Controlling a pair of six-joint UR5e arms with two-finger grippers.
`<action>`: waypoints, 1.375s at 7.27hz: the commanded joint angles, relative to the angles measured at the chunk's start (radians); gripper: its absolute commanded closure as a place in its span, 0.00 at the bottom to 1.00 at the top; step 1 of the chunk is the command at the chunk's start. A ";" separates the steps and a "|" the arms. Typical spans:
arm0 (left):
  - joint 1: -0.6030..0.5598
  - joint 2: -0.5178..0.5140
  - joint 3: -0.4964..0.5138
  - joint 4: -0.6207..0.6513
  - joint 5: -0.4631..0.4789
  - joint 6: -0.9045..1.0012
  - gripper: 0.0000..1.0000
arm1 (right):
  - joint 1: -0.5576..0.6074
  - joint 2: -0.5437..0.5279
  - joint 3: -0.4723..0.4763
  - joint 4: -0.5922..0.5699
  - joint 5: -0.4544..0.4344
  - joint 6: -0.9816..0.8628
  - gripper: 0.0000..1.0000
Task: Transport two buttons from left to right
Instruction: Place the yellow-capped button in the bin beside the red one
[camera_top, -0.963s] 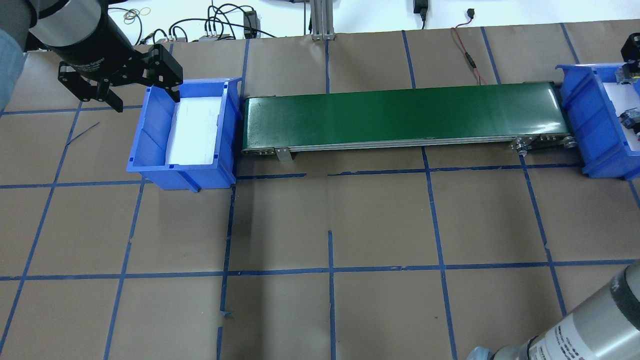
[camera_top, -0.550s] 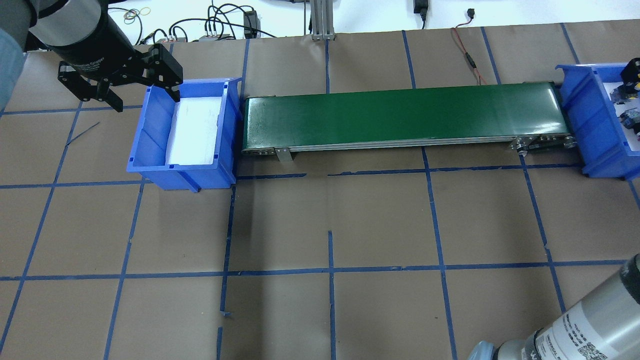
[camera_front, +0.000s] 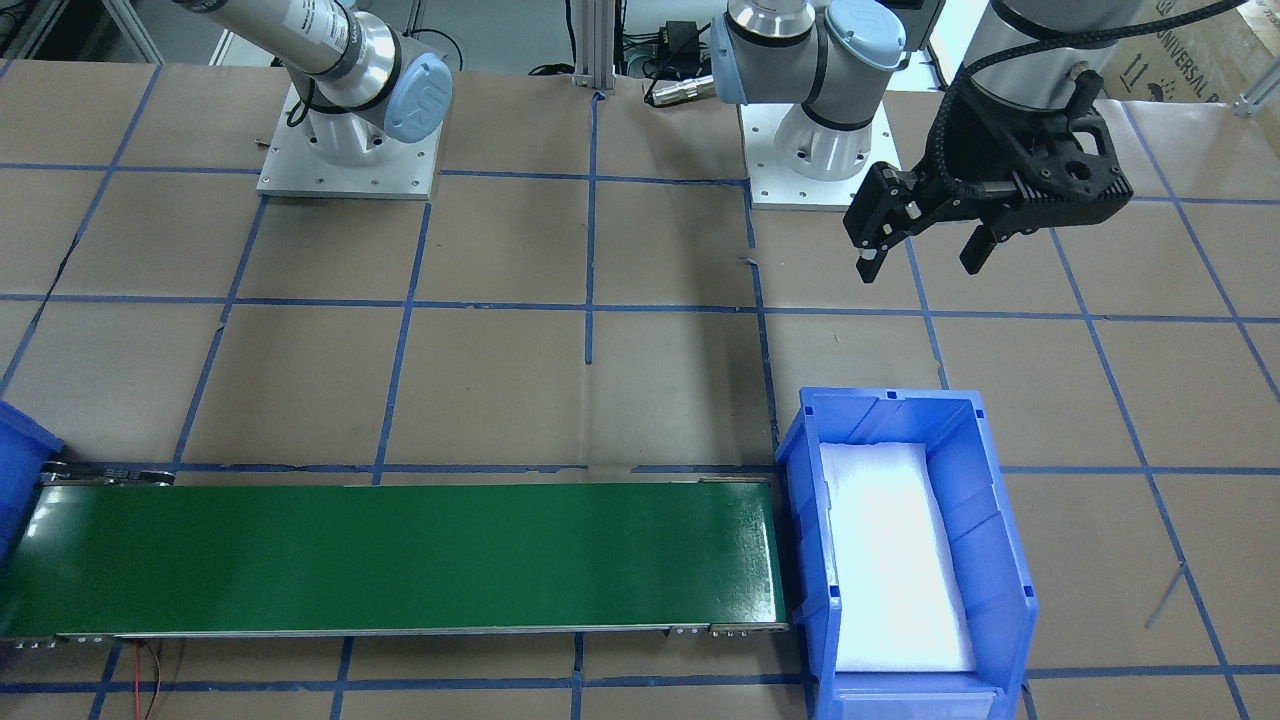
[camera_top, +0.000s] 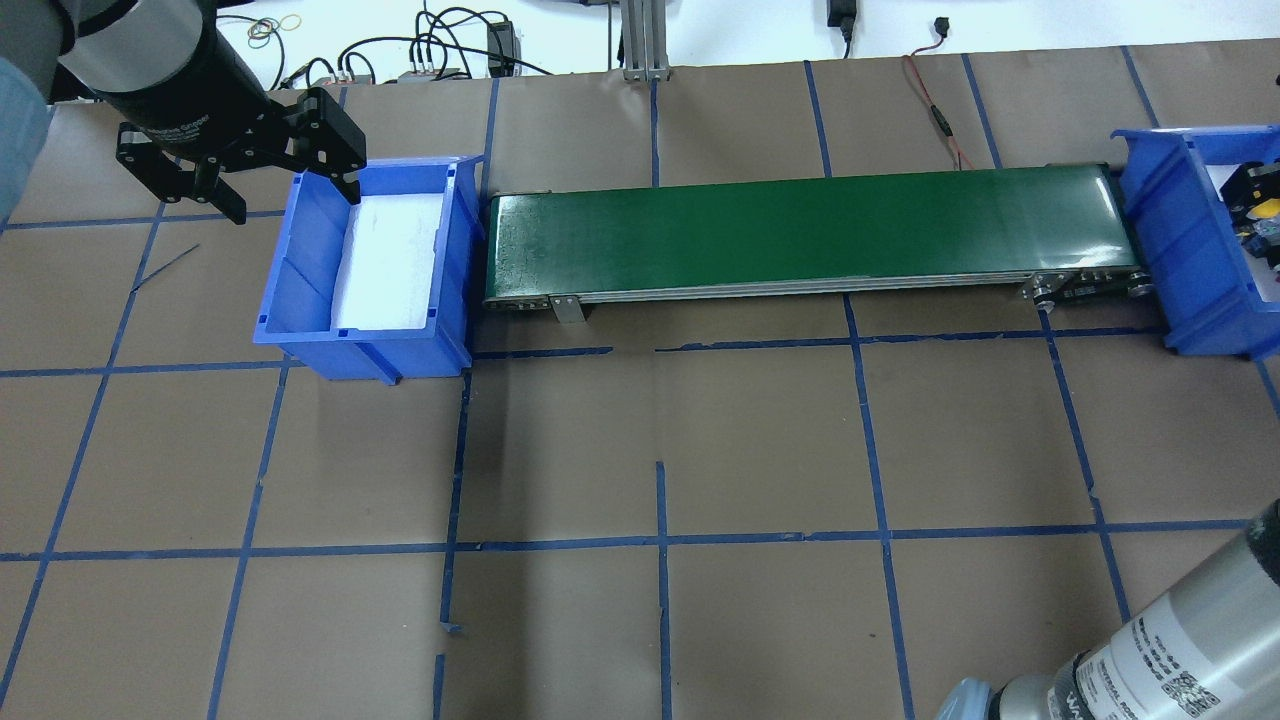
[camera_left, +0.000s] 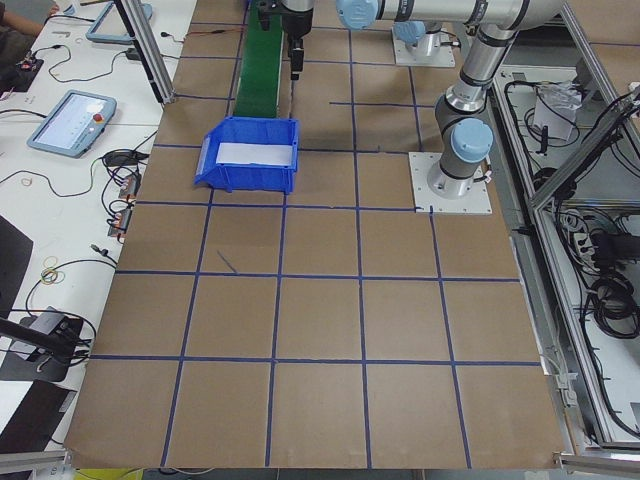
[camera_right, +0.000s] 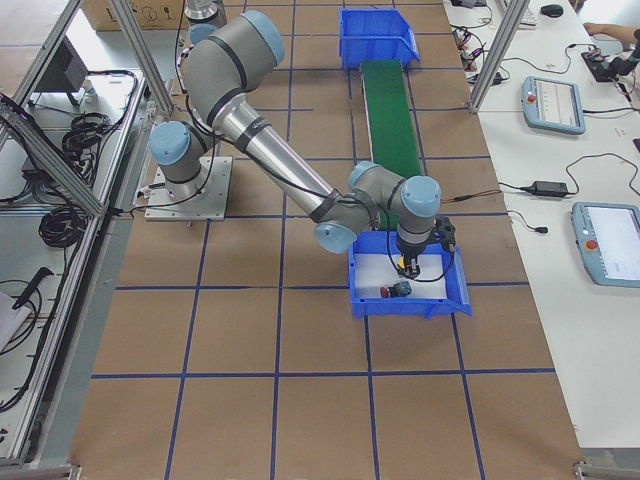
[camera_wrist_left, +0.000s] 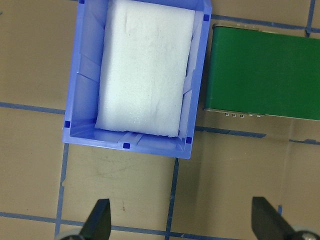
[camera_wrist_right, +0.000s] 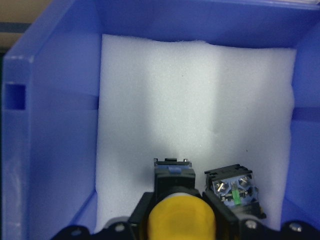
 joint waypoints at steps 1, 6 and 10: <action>0.000 0.000 0.009 -0.003 0.005 -0.009 0.00 | -0.001 0.005 0.006 -0.001 -0.001 -0.003 0.44; 0.008 0.002 0.014 -0.179 -0.041 -0.021 0.00 | -0.002 -0.044 -0.006 0.007 -0.015 -0.003 0.00; 0.028 0.002 0.020 -0.093 -0.027 -0.004 0.00 | -0.002 -0.228 -0.005 0.221 -0.018 -0.003 0.00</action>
